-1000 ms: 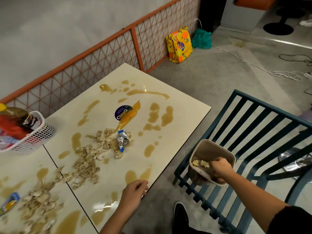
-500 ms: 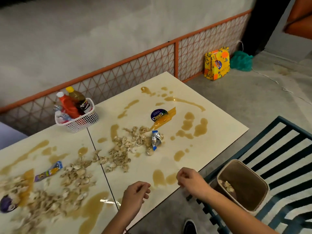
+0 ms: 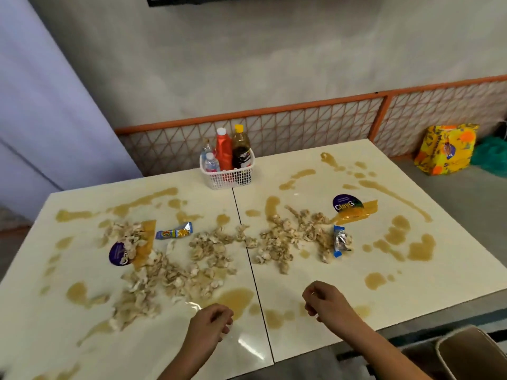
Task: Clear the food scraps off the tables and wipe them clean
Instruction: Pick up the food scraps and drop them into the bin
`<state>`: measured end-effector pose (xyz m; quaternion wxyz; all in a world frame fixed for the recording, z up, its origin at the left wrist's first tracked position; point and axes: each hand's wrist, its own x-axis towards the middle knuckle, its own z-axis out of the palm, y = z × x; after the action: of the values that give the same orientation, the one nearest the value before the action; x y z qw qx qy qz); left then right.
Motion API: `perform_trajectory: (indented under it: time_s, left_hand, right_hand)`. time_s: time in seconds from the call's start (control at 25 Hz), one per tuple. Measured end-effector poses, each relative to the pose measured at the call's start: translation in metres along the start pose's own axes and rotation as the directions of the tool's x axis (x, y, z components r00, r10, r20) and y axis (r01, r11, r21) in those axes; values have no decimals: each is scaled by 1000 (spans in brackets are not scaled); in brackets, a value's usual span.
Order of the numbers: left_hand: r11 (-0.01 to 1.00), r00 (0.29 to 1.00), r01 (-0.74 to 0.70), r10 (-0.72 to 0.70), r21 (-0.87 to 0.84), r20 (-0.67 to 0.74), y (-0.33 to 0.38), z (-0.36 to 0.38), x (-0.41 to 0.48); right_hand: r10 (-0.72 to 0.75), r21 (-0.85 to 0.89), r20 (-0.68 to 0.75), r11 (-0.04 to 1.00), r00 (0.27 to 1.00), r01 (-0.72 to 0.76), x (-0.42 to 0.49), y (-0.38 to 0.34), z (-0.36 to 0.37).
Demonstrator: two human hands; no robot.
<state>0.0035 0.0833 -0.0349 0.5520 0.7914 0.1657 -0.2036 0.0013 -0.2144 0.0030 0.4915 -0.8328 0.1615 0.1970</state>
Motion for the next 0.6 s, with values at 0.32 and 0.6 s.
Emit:
perform_trajectory:
  time_s: [0.32, 0.6]
  left_hand:
    - [999, 985, 51, -53, -18, -162, -81, -100, 0]
    - [955, 947, 93, 3, 282, -322, -139, -201, 15]
  right_hand:
    - [-16, -108, 144, 994, 989, 31, 16, -63, 86]
    - [-102, -281, 344, 938, 933, 206, 22, -124, 163]
